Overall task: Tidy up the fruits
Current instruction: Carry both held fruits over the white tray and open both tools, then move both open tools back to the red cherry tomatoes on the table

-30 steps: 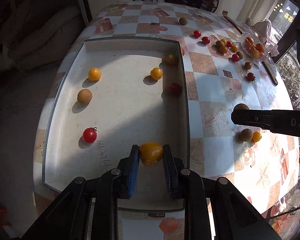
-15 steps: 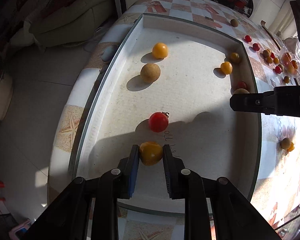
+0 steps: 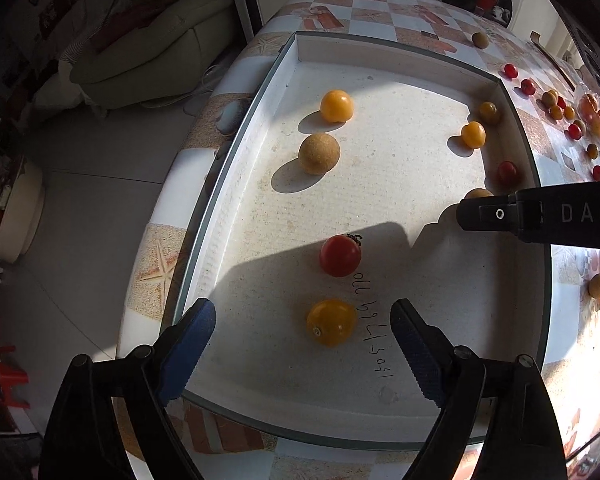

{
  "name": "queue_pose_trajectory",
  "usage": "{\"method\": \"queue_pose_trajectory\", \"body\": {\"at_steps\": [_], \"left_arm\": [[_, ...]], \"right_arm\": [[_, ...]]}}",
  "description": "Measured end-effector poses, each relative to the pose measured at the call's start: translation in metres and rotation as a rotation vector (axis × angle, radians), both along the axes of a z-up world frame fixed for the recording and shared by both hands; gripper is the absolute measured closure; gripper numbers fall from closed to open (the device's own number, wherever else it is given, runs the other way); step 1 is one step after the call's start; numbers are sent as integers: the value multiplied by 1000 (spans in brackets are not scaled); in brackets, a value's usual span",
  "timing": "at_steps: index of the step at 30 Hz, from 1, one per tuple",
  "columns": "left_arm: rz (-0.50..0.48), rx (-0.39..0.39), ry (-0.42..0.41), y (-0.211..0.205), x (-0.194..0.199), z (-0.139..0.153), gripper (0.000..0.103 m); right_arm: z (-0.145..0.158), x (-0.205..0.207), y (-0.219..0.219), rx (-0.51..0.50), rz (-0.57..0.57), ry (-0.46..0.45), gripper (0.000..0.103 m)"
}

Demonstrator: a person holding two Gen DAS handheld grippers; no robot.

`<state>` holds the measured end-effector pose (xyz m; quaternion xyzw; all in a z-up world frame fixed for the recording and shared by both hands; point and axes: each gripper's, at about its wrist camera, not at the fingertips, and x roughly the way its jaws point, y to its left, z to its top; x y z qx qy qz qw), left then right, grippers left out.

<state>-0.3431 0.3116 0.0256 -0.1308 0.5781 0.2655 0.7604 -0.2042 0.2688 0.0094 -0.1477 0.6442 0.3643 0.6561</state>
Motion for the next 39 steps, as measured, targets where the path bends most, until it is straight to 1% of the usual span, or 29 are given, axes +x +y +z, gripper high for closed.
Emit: {"method": "queue_pose_trajectory", "body": {"at_steps": [1,3,4,5,6,7,9,12,18,25,31,35,39], "left_arm": [[0,-3,12,1,1,-2,13],[4,-13,24,1,3,-3,13],[4,-17,24,1,4,-3,13],[3,-16,25,1,5,-2,13],[0,-14,27,0,6,-1,13],[-4,-13,30,-1,9,-1,13],[-9,-10,37,-3,10,2,13],[-16,-13,42,-4,13,6,13],[-51,-9,44,-15,30,14,13],[-122,2,54,-36,53,21,13],[-171,15,63,-52,76,25,13],[-196,25,58,-60,92,36,13],[-239,32,27,-71,109,52,13]], "right_arm": [[0,1,0,8,-4,10,67],[-1,3,-1,28,-14,36,59],[0,4,-2,35,-21,44,50],[2,7,-6,50,-26,53,46],[6,11,-10,67,-31,64,40],[10,12,-11,86,-36,71,36],[20,14,-15,116,-46,64,22],[35,18,-27,132,-62,32,21],[42,33,-68,111,-142,16,21],[39,50,-115,83,-235,12,21],[36,61,-148,65,-290,4,21],[36,71,-167,55,-322,-7,21],[35,88,-192,31,-365,-30,21]]}}
